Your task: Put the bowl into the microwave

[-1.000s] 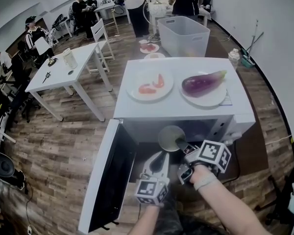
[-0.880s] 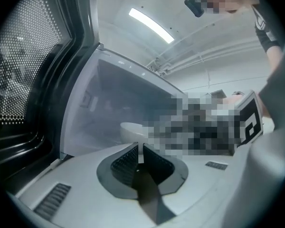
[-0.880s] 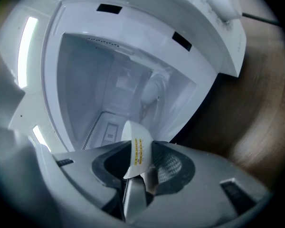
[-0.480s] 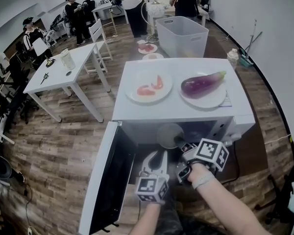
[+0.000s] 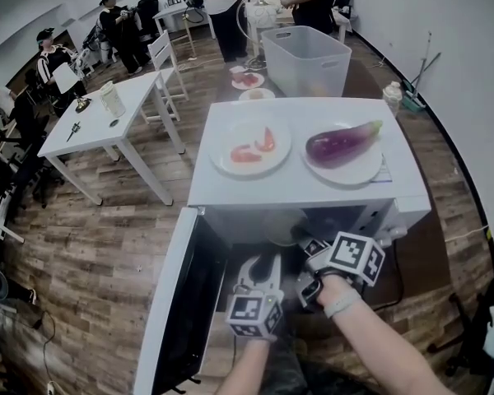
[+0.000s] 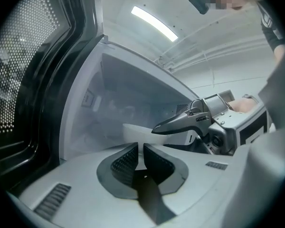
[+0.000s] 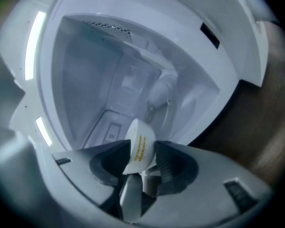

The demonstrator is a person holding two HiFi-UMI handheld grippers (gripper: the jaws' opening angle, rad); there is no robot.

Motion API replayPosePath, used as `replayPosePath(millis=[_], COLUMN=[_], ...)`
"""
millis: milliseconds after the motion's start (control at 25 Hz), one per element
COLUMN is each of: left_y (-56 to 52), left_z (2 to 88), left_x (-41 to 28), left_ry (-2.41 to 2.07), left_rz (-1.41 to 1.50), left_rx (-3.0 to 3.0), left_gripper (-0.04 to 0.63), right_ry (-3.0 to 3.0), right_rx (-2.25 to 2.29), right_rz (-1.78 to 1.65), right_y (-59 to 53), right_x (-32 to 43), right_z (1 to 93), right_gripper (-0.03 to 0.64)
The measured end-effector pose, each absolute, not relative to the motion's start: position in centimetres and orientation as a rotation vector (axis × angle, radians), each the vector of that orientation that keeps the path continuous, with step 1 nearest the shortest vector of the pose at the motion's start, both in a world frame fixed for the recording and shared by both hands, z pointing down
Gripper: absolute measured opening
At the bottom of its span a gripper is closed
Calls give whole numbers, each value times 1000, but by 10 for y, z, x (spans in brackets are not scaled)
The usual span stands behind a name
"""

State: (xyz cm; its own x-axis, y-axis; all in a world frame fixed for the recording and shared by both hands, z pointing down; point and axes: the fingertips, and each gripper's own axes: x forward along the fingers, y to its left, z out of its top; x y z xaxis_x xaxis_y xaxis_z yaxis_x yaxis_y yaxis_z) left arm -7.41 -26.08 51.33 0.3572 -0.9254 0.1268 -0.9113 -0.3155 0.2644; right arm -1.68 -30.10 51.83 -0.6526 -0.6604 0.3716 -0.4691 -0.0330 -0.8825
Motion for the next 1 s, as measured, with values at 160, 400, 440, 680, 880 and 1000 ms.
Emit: replayPosePath(millis=[160, 400, 440, 680, 880, 1000], left_y=[-263, -267, -267, -270, -271, -271], left_z=[516, 515, 515, 515, 515, 516], left_x=[-74, -74, -74, -72, -75, -76], left_ry=[-1629, -1619, -1616, -1610, -1614, -1617], left_rz=[-71, -80, -84, -94, -109, -109], left_rx=[2321, 2322, 2321, 2309, 2286, 2281], left_gripper=[37, 37, 37, 37, 37, 37], right_ry=[2131, 2253, 2264, 2355, 2541, 2614], right_rx=[-1224, -1261, -1259, -1244, -1252, -1265], right_rz=[-1719, -1583, -1569, -1464, -1307, -1238], right_y=[-302, -303, -303, -300, -294, -290], right_x=[-16, -10, -9, -7, -9, -9], right_z=[514, 508, 507, 500, 495, 496], right_gripper=[179, 185, 186, 210, 210, 210])
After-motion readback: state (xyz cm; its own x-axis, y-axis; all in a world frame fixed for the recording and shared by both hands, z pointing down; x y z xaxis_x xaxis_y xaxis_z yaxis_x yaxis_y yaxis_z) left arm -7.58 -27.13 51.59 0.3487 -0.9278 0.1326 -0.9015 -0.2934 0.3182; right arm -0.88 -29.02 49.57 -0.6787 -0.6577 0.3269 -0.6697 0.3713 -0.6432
